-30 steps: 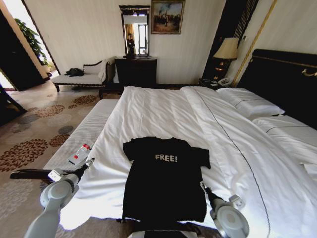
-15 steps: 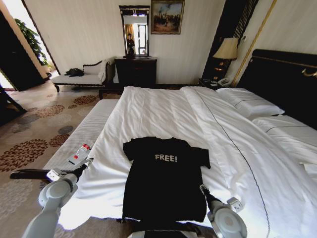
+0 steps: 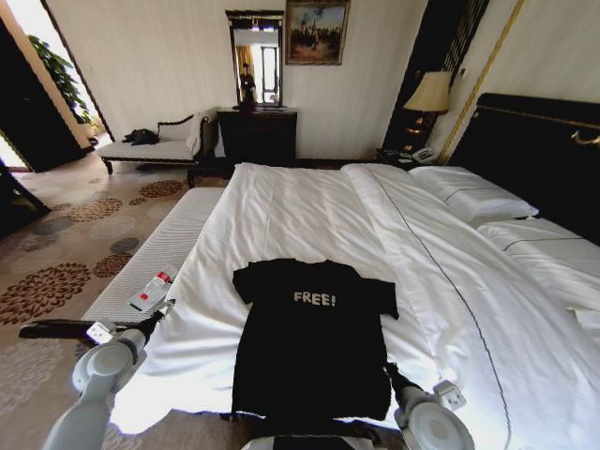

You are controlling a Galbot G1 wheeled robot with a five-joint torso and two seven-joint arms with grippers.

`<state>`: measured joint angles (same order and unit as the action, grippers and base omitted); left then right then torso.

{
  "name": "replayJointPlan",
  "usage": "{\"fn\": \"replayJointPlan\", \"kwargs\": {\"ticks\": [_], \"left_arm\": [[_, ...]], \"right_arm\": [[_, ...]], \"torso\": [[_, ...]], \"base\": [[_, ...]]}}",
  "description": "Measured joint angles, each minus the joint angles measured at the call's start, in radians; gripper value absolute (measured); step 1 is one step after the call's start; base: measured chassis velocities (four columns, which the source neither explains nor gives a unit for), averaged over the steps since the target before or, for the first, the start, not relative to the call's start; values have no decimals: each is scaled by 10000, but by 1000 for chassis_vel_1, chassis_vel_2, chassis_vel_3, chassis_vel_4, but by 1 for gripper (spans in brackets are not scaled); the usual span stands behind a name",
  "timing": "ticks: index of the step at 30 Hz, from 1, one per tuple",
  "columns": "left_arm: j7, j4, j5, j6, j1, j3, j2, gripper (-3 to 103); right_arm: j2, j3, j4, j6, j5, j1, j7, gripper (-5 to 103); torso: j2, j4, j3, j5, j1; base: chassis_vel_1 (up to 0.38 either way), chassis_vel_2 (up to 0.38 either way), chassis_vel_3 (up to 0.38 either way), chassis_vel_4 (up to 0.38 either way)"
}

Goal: Fold the clothes on the bed.

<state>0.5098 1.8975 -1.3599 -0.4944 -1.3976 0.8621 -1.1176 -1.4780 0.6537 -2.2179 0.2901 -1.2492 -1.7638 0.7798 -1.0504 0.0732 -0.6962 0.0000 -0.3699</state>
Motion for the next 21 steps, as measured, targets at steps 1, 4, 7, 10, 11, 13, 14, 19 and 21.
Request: {"fn": "replayJointPlan", "kwargs": {"ticks": [1,4,7,10,11,13,14,19,21], "left_arm": [[0,-2,0,5,0,3,0,100],[0,-7,1,8,-2,6,0,100],[1,-17,0,10,-4,7,5,100],[3,-30,0,12,-6,8,16,100],[4,-31,0,14,-6,12,22,100],[4,-32,0,14,-3,17,28,100],[4,-33,-4,16,3,21,36,100],[5,-92,-41,50,47,31,55,100],[4,-124,-57,66,59,32,58,100]], "right_arm": [[-5,0,24,0,0,1,12,0],[-13,5,82,-2,4,18,25,0],[-16,32,99,-13,0,41,31,0],[-24,46,41,-39,1,12,50,0],[-27,60,-6,-47,19,-34,102,0],[-28,85,-46,-54,29,-84,185,0],[-28,123,-77,-57,22,-134,300,0],[-18,313,-116,-89,-67,-307,666,0],[-21,339,-213,-88,-92,-415,789,0]], "torso": [[0,0,0,0,0],[0,0,0,0,0],[0,0,0,0,0],[0,0,0,0,-1],[0,0,0,0,-2],[0,-1,0,0,-1],[0,0,0,0,-1],[0,-1,0,1,-1],[0,-1,0,0,-1]], "base": [[0,0,0,0],[0,0,0,0],[0,0,0,0],[0,0,0,0],[0,0,0,0],[0,0,0,0],[0,0,0,0],[0,0,0,0],[0,0,0,0]]}}
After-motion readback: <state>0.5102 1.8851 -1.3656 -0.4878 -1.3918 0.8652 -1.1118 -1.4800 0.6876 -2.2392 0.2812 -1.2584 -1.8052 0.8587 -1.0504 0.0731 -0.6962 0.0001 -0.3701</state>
